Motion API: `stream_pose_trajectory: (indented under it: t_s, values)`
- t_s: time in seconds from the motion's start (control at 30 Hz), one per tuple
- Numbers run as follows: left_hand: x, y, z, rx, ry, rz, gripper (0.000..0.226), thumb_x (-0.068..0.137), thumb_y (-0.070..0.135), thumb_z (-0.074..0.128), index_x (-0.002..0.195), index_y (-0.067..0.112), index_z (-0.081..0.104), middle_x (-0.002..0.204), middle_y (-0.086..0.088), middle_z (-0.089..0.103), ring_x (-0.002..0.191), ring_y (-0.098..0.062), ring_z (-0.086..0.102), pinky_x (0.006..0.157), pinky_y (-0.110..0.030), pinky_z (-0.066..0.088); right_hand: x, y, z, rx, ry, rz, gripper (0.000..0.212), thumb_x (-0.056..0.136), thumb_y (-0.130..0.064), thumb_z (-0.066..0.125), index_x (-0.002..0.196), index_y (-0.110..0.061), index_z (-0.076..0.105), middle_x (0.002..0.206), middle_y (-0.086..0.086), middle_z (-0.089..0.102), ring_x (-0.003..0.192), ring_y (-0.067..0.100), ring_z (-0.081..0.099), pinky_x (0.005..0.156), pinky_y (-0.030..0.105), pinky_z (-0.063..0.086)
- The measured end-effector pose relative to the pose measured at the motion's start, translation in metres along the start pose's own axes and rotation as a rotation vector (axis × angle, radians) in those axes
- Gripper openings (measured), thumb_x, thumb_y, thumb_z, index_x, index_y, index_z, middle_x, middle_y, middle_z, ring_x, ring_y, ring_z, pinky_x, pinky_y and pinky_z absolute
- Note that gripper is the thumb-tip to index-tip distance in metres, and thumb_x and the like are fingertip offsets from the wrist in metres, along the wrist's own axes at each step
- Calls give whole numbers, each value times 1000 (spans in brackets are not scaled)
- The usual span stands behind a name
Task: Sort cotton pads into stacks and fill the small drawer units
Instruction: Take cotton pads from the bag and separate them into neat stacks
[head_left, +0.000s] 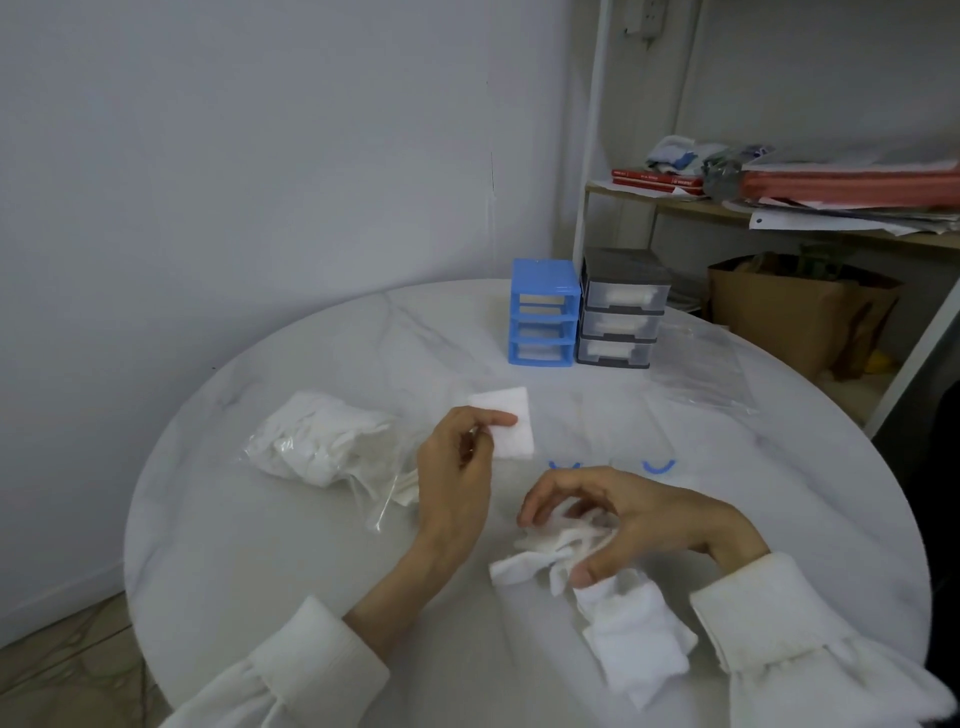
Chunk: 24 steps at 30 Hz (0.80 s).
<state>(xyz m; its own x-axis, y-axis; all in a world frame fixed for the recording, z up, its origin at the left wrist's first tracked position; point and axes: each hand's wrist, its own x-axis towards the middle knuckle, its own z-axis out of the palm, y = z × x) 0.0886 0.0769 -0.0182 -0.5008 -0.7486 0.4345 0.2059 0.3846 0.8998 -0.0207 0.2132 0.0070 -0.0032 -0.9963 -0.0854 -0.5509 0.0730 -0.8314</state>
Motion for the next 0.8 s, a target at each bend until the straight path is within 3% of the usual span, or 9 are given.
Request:
stream_pose_trajectory:
  t_s: [0.2, 0.47, 0.6, 0.67, 0.8]
  values:
    - [-2, 0, 1, 19, 5, -9, 34, 85, -12, 45, 80, 11, 69, 64, 11, 54, 49, -2, 36, 51, -10, 29, 9, 1, 6, 71, 157, -9, 16, 65, -40, 67, 80, -33, 66, 92, -7, 67, 94, 14, 62, 87, 26, 47]
    - [0, -3, -1, 24, 10, 9, 34, 85, -12, 45, 80, 11, 68, 65, 11, 54, 50, -2, 38, 53, -11, 30, 3, -4, 1, 331, 505, -140, 13, 75, -22, 74, 81, -15, 65, 82, -2, 65, 83, 12, 62, 69, 21, 50]
    - [1, -6, 0, -12, -22, 1, 41, 87, -9, 49, 81, 28, 65, 84, 5, 67, 73, -15, 60, 66, -26, 47, 6, -7, -1, 394, 684, -181, 3, 81, -9, 62, 81, -13, 61, 78, -9, 66, 77, 6, 62, 63, 15, 50]
    - [0, -6, -1, -8, -61, 6, 37, 88, -7, 50, 87, 26, 67, 94, 4, 69, 84, -19, 64, 75, -31, 51, 7, -6, -3, 424, 754, -185, 5, 78, -14, 63, 82, -13, 60, 78, -9, 66, 75, 6, 62, 62, 15, 50]
    - [0, -3, 0, -26, -178, -18, 34, 88, -9, 50, 104, 15, 68, 104, 1, 70, 95, -8, 66, 80, -17, 50, 9, -3, -4, 485, 881, -166, 14, 73, -24, 66, 82, -15, 58, 75, -7, 66, 70, 9, 60, 55, 18, 47]
